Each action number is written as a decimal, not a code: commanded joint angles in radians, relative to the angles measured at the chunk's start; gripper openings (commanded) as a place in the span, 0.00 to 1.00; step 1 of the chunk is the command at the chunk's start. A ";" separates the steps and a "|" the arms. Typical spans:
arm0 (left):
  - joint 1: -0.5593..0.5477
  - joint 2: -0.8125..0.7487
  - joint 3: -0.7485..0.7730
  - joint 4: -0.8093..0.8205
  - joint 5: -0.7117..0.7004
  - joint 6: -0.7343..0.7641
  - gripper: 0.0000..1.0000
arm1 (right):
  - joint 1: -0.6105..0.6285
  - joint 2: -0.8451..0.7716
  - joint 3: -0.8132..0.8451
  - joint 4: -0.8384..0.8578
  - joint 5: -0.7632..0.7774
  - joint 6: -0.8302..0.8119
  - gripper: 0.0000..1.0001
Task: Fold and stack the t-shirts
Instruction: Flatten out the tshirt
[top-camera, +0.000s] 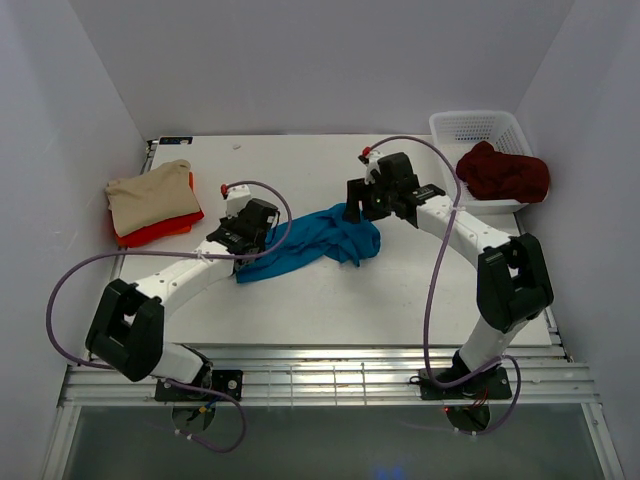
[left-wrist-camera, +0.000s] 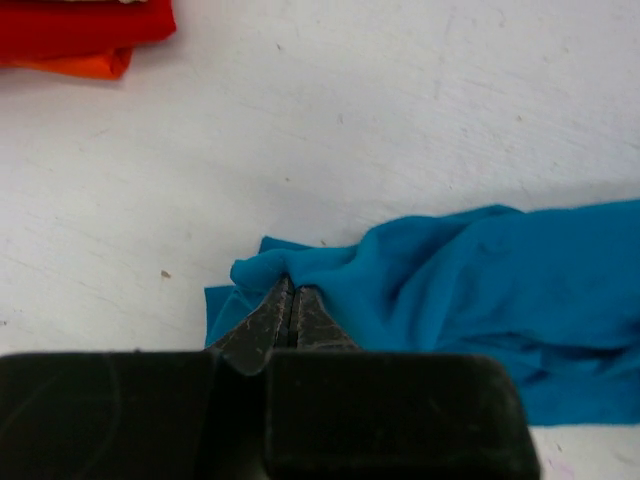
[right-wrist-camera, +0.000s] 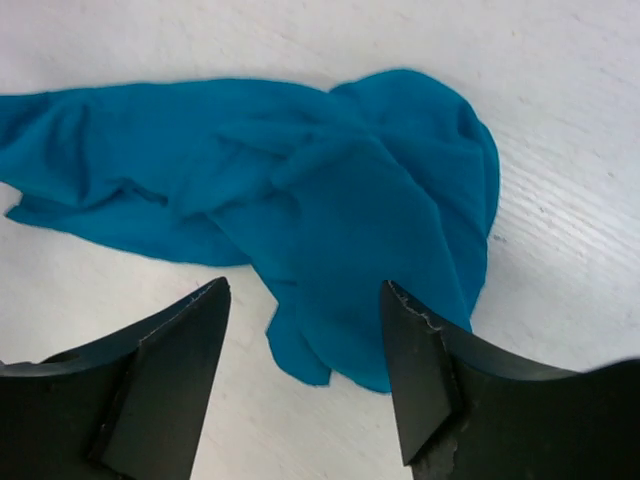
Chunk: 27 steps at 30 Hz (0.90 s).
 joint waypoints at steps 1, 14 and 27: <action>0.063 0.028 0.025 0.139 -0.039 0.080 0.00 | 0.019 0.062 0.107 0.040 -0.063 -0.008 0.66; 0.254 0.344 0.200 0.376 0.019 0.202 0.00 | 0.077 0.243 0.241 0.008 -0.062 -0.008 0.58; 0.254 0.218 0.171 0.260 0.046 0.165 0.77 | 0.120 0.127 0.149 -0.049 0.153 -0.047 0.55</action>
